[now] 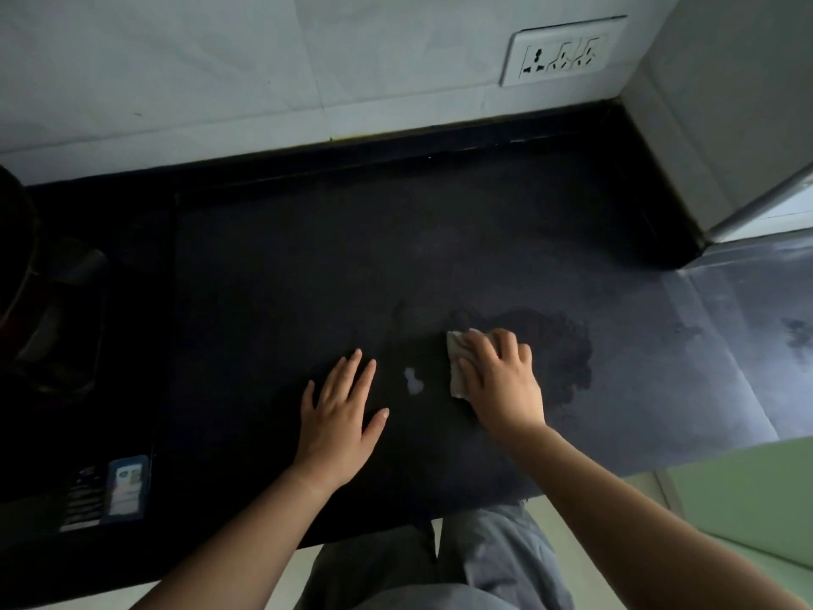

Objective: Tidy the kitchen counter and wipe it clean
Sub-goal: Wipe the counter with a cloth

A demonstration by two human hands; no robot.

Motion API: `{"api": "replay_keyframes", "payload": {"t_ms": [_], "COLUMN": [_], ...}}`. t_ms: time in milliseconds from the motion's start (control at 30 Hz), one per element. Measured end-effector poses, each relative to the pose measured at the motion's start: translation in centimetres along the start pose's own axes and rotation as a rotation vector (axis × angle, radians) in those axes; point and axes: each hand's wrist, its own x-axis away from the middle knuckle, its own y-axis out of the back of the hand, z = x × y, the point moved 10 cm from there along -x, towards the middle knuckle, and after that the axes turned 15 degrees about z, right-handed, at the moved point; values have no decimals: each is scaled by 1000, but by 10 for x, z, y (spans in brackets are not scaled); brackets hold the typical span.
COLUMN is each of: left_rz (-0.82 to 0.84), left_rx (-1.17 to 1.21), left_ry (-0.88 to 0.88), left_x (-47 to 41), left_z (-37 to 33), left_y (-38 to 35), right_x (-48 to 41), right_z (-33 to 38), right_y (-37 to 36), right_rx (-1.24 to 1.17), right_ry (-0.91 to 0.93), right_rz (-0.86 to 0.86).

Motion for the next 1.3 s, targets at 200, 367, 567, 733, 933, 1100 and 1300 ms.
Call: {"api": "replay_keyframes", "payload": {"t_ms": [200, 367, 567, 733, 933, 1100, 1300], "left_rz": [-68, -71, -75, -70, -67, -58, -49], "left_rx": [64, 76, 72, 87, 99, 128, 124], "left_ry": [158, 183, 179, 175, 168, 158, 128], "left_x": [24, 36, 37, 37, 36, 37, 49], "left_z": [45, 63, 68, 67, 68, 66, 71], "left_y": [4, -1, -4, -6, -6, -3, -7], "right_x": [26, -31, -30, 38, -11, -30, 33], "right_z": [-27, -25, 67, 63, 20, 82, 81], "right_y": [7, 24, -23, -47, -8, -27, -53], "right_rx": [50, -81, 19, 144, -52, -41, 107], "right_ry": [27, -185, 96, 304, -52, 53, 320], "right_rz": [-4, -44, 72, 134, -42, 6, 106]}}
